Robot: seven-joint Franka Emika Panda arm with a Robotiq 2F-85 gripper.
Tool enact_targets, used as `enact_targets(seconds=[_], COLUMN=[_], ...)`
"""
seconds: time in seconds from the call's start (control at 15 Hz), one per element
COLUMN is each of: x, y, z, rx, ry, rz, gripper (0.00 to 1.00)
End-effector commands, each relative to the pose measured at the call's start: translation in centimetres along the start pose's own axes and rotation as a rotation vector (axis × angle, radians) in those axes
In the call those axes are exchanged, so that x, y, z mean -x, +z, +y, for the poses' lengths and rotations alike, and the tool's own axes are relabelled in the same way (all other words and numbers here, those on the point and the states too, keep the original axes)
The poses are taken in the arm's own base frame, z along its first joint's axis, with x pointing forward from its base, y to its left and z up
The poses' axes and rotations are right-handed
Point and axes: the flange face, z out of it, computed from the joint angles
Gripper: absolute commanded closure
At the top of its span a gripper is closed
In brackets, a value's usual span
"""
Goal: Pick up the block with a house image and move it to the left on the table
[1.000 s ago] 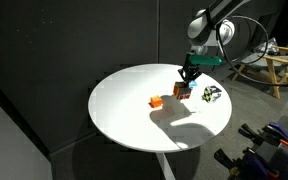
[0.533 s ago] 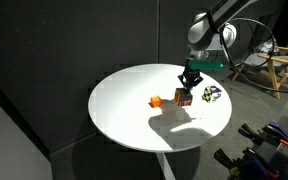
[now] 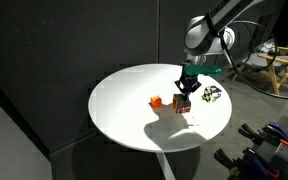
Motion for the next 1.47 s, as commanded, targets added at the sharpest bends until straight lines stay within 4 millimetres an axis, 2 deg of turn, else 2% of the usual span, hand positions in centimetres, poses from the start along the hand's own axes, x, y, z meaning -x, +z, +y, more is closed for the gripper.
enact_targets(seconds=[0.0,0.6,1.4], x=[0.1,0.1,-0.1], y=[0.0,0.0,-1.0], z=[-0.1,-0.2,-0.4], rx=[0.001,0.001,-0.106], ry=[0.001,0.002,0.259], rz=[-0.002,-0.002,0.028], gripper=[0.99,0.99,1.0])
